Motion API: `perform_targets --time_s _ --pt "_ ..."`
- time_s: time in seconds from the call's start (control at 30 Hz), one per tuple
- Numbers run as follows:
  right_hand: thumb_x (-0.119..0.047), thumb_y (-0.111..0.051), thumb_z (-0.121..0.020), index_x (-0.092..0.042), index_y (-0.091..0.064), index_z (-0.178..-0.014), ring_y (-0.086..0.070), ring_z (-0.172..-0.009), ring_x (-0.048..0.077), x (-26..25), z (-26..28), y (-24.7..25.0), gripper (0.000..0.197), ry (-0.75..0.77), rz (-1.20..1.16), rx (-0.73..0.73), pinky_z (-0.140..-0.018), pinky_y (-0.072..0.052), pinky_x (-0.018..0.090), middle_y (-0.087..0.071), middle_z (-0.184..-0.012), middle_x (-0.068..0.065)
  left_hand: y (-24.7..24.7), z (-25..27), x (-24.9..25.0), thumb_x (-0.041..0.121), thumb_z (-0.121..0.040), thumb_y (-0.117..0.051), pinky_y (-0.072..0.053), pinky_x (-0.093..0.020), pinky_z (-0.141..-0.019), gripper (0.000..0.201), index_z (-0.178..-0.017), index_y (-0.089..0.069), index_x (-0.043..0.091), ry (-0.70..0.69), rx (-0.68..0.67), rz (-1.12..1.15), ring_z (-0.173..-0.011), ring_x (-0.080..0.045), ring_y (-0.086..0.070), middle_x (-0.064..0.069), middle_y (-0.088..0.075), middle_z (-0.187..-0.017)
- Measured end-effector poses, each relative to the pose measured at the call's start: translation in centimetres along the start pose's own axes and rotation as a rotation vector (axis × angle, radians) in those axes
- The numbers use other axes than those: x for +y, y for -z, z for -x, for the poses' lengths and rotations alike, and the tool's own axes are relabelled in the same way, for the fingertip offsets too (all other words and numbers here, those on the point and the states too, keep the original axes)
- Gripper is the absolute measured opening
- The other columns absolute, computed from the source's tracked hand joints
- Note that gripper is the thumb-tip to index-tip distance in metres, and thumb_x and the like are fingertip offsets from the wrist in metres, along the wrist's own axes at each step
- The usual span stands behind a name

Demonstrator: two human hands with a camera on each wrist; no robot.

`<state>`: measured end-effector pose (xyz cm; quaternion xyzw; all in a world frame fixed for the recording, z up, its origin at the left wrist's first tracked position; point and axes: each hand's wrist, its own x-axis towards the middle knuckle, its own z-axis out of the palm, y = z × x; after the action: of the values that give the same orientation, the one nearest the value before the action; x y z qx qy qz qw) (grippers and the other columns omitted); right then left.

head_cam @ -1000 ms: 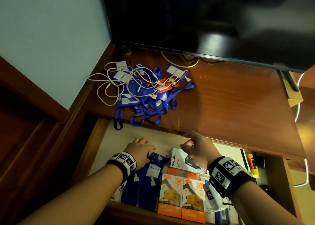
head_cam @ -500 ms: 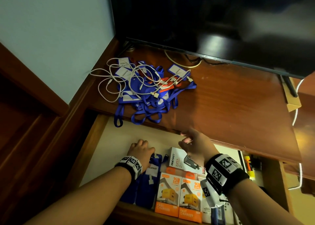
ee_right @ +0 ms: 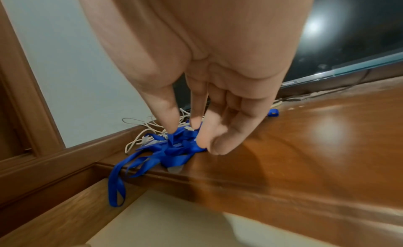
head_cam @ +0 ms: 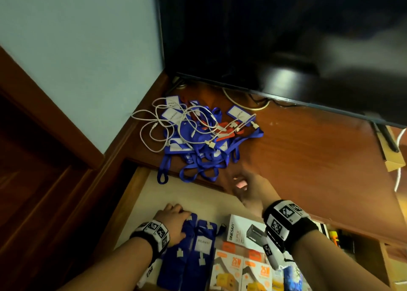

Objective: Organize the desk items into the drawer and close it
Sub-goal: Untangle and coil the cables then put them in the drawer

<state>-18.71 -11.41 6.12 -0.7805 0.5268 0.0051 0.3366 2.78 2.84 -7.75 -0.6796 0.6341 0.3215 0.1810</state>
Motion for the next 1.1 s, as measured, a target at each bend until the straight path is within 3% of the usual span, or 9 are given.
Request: perform_targets --time_s 0.1,0.27,0.33,0.43,0.57,0.7,0.8,0.93,1.1 --pt "-0.026 -0.063 -0.093 -0.025 -0.067 -0.115 -0.067 -0.095 0.018 -2.0 -2.0 0.3 0.022 0.055 0.018 0.014 -0.08 -0.048 0.025 -0.071 -0.103 -0.005 0.7 0.8 0.2 0.047 -0.096 -0.059 -0.038 -0.047 -0.116 0.077 -0.161 -0.019 0.038 0.019 0.1 0.109 -0.148 -0.028 -0.028 0.001 -0.023 -0.165" --pt "-0.022 -0.061 -0.094 -0.022 -0.064 -0.122 -0.067 -0.088 0.012 -5.8 -6.6 0.2 0.027 0.103 0.064 -0.011 -0.073 -0.045 0.014 -0.071 -0.105 -0.001 2.9 3.7 -0.9 0.047 -0.1 -0.055 -0.04 -0.037 -0.114 0.063 -0.157 -0.029 0.038 0.037 0.309 0.38 -0.14 -0.019 -0.037 0.008 -0.037 -0.156" --pt "-0.021 -0.06 -0.093 -0.018 -0.064 -0.124 -0.068 -0.104 0.024 -7.1 -8.5 0.0 0.031 0.072 0.113 0.041 -0.085 -0.051 0.027 -0.071 -0.115 0.006 3.9 5.0 -2.0 0.048 -0.1 -0.055 -0.041 -0.035 -0.113 0.06 -0.155 -0.032 0.038 0.051 0.36 0.449 -0.138 -0.017 -0.039 0.009 -0.04 -0.153" --pt "-0.018 -0.059 -0.091 -0.013 -0.056 -0.132 -0.058 -0.118 0.039 -8.3 -11.1 -0.3 0.041 0.008 0.155 0.117 -0.099 -0.051 0.042 -0.055 -0.134 0.019 5.3 6.5 -4.0 0.05 -0.1 -0.056 -0.038 -0.03 -0.113 0.057 -0.152 -0.036 0.04 0.053 0.421 0.522 -0.137 -0.011 -0.04 0.015 -0.041 -0.149" --pt "-0.019 -0.063 -0.09 -0.024 -0.053 -0.132 -0.052 -0.121 0.042 -8.7 -13.6 -0.5 0.044 -0.005 0.262 0.126 -0.103 -0.05 0.048 -0.045 -0.137 0.017 7.0 7.8 -6.5 0.049 -0.098 -0.06 -0.039 -0.027 -0.111 0.052 -0.147 -0.043 0.043 0.06 0.509 0.547 -0.132 -0.007 -0.044 0.017 -0.043 -0.142" --pt "-0.035 -0.065 -0.094 -0.025 -0.064 -0.117 -0.052 -0.12 0.039 -8.6 -14.3 -0.1 0.025 0.041 0.398 0.069 -0.104 -0.047 0.045 -0.05 -0.13 0.014 8.5 8.2 -8.2 0.047 -0.097 -0.062 -0.045 -0.033 -0.106 0.046 -0.14 -0.05 0.041 0.066 0.557 0.542 -0.124 -0.011 -0.048 0.014 -0.048 -0.133" --pt "-0.034 -0.057 -0.099 -0.024 -0.062 -0.118 -0.056 -0.112 0.038 -8.6 -13.9 0.6 0.022 0.122 0.4 0.095 -0.097 -0.05 0.042 -0.051 -0.12 0.013 9.7 8.0 -8.4 0.046 -0.096 -0.065 -0.045 -0.03 -0.105 0.047 -0.14 -0.052 0.038 0.055 0.59 0.548 -0.122 -0.011 -0.049 0.013 -0.051 -0.13" --pt "-0.031 -0.048 -0.104 -0.021 -0.055 -0.108 -0.062 -0.087 0.035 -9.9 -12.5 3.2 0.014 0.269 0.211 0.253 -0.074 -0.046 0.035 -0.051 -0.101 0.005 12.5 7.4 -7.4 0.043 -0.094 -0.068 -0.044 -0.032 -0.107 0.057 -0.146 -0.045 0.039 0.019 0.654 0.593 -0.127 -0.013 -0.047 0.011 -0.049 -0.135" --pt "-0.026 -0.055 -0.103 -0.016 -0.055 -0.104 -0.062 -0.081 0.029 -13.9 -9.9 9.9 0.01 0.403 0.015 0.486 -0.071 -0.046 0.036 -0.068 -0.09 0.007 19.7 6.9 -5.3 0.04 -0.093 -0.072 -0.039 -0.035 -0.114 0.079 -0.159 -0.029 0.04 -0.063 0.81 0.615 -0.142 -0.018 -0.039 0.006 -0.037 -0.156"
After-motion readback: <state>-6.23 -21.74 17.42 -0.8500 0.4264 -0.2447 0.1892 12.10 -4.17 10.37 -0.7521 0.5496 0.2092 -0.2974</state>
